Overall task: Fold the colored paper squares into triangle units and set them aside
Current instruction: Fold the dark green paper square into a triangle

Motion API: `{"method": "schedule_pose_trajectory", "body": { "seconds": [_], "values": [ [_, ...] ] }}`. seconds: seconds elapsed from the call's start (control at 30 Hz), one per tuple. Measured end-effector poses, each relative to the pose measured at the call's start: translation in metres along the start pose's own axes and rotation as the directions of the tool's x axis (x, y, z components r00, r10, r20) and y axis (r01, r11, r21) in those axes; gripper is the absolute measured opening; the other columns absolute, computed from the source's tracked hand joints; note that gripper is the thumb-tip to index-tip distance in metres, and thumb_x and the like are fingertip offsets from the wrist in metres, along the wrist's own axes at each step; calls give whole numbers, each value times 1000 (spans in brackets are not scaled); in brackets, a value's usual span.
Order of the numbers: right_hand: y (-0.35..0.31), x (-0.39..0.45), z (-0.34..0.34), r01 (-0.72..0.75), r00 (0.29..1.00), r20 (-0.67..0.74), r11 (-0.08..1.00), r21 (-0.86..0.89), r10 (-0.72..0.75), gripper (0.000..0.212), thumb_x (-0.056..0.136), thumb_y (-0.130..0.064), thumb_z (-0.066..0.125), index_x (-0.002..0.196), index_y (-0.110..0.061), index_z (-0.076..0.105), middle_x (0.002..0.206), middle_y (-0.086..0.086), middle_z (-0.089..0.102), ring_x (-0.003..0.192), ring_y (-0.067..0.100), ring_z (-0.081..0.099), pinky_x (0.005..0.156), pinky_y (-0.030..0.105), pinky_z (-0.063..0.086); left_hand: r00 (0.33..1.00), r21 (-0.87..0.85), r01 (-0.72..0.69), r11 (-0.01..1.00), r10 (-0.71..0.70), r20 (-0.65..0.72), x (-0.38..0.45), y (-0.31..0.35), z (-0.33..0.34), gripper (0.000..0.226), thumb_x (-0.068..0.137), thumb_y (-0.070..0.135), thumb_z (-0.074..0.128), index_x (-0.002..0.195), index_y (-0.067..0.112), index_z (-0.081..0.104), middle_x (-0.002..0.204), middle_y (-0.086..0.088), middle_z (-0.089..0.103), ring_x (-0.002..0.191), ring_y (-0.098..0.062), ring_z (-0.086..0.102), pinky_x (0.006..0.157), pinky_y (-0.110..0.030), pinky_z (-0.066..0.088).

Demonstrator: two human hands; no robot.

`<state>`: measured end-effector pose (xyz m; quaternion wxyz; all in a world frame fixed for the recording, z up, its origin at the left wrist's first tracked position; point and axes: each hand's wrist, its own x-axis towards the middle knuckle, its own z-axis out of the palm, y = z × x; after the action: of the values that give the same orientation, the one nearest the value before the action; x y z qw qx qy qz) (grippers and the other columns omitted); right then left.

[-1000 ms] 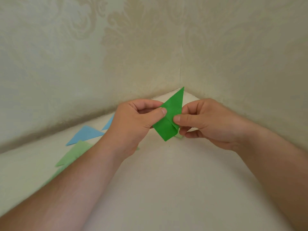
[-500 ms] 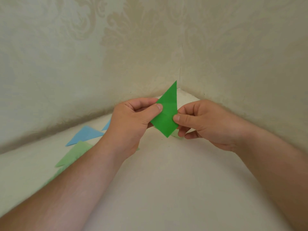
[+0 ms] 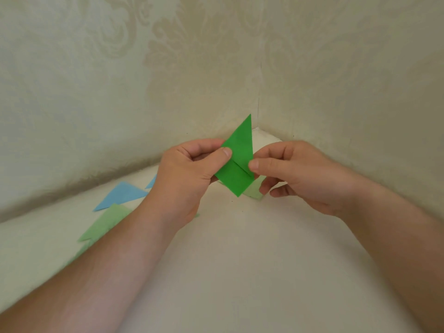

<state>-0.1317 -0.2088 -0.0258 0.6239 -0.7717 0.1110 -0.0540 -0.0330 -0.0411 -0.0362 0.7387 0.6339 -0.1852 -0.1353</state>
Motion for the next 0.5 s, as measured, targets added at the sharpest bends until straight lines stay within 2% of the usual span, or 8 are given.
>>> {"method": "schedule_pose_trajectory", "body": {
  "seconds": [0.1, 0.2, 0.33, 0.5],
  "values": [
    [0, 2, 1, 54, 995, -87, 998, 43, -51, 10, 95, -26, 71, 95, -18, 76, 85, -5, 74, 70, 12, 64, 71, 31, 53, 999, 77, -33, 996, 33, 3, -2, -2, 1, 13, 87, 2, 77, 96, 12, 77, 93, -12, 80, 96, -33, 76, 94, -49, 60],
    [0, 3, 1, 94, 985, -149, 995, 35, -88, 13, 95, -18, 71, 82, -18, 72, 74, -4, 70, 65, 10, 62, 68, 29, 51, 997, 122, -70, 990, 68, 26, -3, -3, 1, 15, 85, 2, 80, 94, 13, 78, 92, -10, 80, 94, -29, 77, 96, -49, 59],
    [-1, 2, 1, 106, 984, -145, 994, 19, -102, 19, 94, -14, 71, 76, -18, 69, 69, -5, 68, 64, 10, 62, 67, 27, 50, 995, 167, -88, 982, 78, 67, -6, -1, 3, 20, 87, -1, 77, 87, 20, 78, 87, -4, 80, 82, -16, 76, 91, -42, 60],
    [-4, 1, 4, 97, 987, -137, 992, 79, -86, 20, 96, -16, 67, 76, -21, 69, 72, -6, 69, 65, 12, 61, 71, 32, 50, 995, 183, -49, 982, 31, 98, -7, -1, 3, 18, 85, 3, 79, 82, 20, 81, 89, -9, 80, 88, -25, 76, 98, -51, 58]
  ]
}}
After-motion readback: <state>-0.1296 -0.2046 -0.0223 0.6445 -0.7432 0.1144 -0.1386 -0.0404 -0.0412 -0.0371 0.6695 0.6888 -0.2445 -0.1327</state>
